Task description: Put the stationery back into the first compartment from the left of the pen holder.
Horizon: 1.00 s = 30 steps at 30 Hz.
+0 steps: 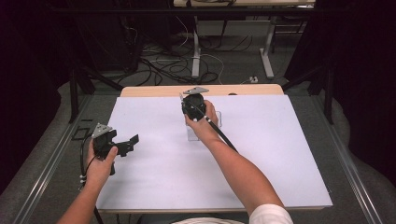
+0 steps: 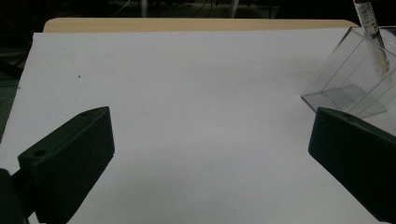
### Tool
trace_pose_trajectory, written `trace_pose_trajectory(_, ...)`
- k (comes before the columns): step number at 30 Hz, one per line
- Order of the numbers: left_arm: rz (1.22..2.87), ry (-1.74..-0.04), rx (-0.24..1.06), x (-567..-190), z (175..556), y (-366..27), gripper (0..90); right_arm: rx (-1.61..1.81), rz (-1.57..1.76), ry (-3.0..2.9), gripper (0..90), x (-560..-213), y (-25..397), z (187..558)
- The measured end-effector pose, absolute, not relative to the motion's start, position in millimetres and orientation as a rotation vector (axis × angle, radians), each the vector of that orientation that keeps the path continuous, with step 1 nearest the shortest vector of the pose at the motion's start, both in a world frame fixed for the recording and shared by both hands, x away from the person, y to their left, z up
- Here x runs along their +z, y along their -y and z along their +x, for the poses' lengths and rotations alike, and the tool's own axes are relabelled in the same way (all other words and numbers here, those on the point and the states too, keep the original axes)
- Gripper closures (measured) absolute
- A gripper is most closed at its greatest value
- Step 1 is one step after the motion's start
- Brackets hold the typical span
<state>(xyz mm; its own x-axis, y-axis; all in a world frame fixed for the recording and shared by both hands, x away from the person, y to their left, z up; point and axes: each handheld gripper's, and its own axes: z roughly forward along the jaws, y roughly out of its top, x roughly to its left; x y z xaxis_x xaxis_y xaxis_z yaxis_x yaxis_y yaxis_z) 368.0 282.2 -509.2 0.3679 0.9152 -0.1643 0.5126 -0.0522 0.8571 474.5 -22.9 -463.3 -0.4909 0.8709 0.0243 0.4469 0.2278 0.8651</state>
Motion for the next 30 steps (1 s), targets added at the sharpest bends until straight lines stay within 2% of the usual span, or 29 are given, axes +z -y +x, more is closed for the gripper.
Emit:
trace_pose_trajectory(10, 1.705, -1.276, 0.548, -509, 368, -282, 0.2, 1.207, 1.22, -2.052, 79.4, -463, 26, 472)
trace_pose_trajectory(18, 1.702, -1.275, 0.549, -510, 368, -281, 0.2, 1.267, 1.201, -2.068, 59.1, -453, 31, 461)
trace_pose_trajectory(25, 1.707, -1.277, 0.551, -510, 368, -281, 0.2, 1.295, 1.187, -2.044, 36.3, -445, 37, 450)
trace_pose_trajectory(30, 1.715, -1.277, 0.551, -510, 368, -281, 0.2, 1.269, 1.105, -2.068, 27.3, -441, 46, 444)
